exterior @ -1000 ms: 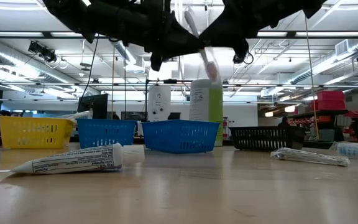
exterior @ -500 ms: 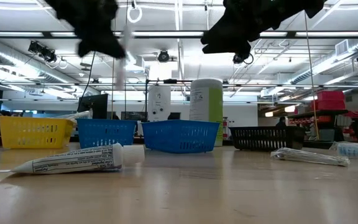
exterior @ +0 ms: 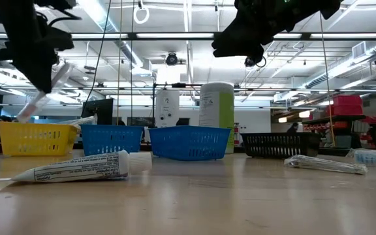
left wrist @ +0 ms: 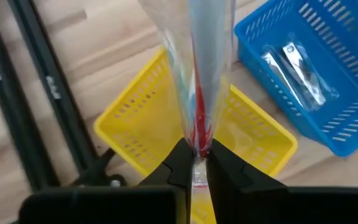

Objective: Pick & Place Travel size toiletries
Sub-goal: Put the red toothbrush into the yellow bin, then put the silver nail cutter into the left blue bin

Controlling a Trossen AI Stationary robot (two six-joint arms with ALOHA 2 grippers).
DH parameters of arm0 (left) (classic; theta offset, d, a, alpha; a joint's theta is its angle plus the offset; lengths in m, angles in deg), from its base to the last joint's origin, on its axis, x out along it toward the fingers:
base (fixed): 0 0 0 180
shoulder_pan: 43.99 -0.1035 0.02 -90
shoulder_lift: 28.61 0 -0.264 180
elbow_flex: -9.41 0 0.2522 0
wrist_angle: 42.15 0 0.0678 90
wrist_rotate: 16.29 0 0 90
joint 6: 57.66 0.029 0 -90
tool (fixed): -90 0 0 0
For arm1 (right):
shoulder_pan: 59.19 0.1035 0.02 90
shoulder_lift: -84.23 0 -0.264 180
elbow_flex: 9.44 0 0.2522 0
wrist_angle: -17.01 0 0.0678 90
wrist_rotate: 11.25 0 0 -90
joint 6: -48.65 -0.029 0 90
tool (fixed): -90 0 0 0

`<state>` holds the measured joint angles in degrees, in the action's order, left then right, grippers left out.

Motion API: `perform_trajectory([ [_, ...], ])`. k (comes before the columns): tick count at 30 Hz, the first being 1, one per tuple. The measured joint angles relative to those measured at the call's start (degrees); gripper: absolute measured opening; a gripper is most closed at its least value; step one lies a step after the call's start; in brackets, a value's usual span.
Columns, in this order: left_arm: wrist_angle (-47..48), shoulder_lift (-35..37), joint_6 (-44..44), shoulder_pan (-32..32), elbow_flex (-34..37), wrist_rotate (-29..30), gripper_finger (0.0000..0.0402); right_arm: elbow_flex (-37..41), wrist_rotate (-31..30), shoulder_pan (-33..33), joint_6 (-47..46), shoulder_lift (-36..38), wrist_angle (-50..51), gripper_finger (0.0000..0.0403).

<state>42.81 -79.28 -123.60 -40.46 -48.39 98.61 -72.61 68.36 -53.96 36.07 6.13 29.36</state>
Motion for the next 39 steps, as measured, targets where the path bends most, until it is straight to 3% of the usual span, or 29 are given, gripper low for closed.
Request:
perform_trajectory([
  [9,-8.8,-3.3,-3.9,0.0,9.2,-3.1,0.0042,0.0,0.0,0.0,0.0,0.0,0.4,0.0123],
  [15,-10.2,-5.2,-5.2,0.0,10.5,-1.6,0.0086,0.0,0.0,0.0,0.0,0.0,1.2,0.013],
  [26,-14.5,-5.4,2.3,0.0,7.9,1.0,0.0146,0.0,0.0,0.0,0.0,0.0,1.2,0.0126],
  [32,-16.4,-5.5,3.2,0.0,6.3,8.0,0.0147,0.0,0.0,0.0,0.0,0.0,1.1,0.0121],
  [39,-35.6,-5.9,19.0,0.0,6.3,8.9,0.0131,0.0,0.0,0.0,0.0,0.0,1.2,0.0128],
])
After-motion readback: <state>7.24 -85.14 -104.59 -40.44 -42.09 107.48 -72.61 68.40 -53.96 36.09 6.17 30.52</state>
